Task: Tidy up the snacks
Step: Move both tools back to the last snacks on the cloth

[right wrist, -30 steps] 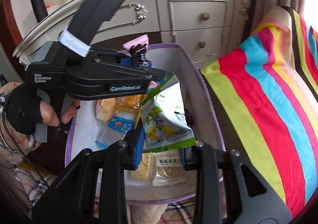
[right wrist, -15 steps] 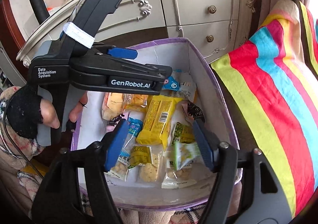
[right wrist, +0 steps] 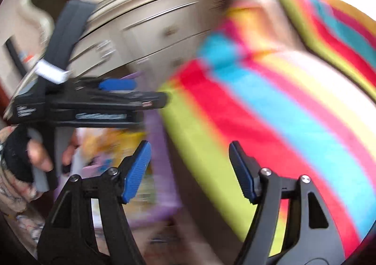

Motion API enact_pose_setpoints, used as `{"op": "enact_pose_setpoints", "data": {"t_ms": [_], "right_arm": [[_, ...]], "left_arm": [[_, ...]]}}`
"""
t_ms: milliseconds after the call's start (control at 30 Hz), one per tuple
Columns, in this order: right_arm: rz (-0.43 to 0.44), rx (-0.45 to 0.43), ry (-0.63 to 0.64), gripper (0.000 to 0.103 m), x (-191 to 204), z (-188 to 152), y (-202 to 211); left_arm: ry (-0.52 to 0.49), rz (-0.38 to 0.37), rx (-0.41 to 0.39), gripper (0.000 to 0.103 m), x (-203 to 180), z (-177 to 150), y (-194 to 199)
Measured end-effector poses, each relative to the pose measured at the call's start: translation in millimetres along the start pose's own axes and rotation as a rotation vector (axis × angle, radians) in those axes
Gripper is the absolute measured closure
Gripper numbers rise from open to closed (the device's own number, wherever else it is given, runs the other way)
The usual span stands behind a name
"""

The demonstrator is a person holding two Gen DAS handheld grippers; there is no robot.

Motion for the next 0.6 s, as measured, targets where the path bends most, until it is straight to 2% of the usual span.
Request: {"op": "enact_pose_setpoints", "data": {"t_ms": [200,267,367,433,600], "right_arm": [[-0.323,-0.082,-0.205,0.031,-187.3,1.2,48.2],[-0.395,-0.096,-0.285,0.031,-249.5,2.4,60.0],[-0.48,-0.137,-0.382,0.031,-335.0,15.4,70.4],[-0.517,-0.147,-0.42,0.031,-378.4,29.0,66.9],[-0.565,-0.139,-0.45,0.031,-444.8,67.1,34.9]], "left_arm": [[-0.127,-0.24,0.054,0.018,-143.4,50.0,-57.5],[-0.155,-0.301,0.058,0.018,-190.0,65.0,-75.9],[-0.186,-0.33,0.048,0.018,-244.3,83.3,-103.7],[-0.185,-0.345,0.066,0.018,-270.5,91.8,-122.9],[-0.211,-0.34,0.052,0.018,-315.3,109.0,-148.9]]}}
Point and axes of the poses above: each gripper's, at about its wrist camera, not at the fingertips, and y roughly against the way its jaws point, x to its left, z to its top, the point moved 6 cm from there along -y, roughly the way its jaws point, and after that the axes turned 2 degrees about y, right-handed, at the moved point
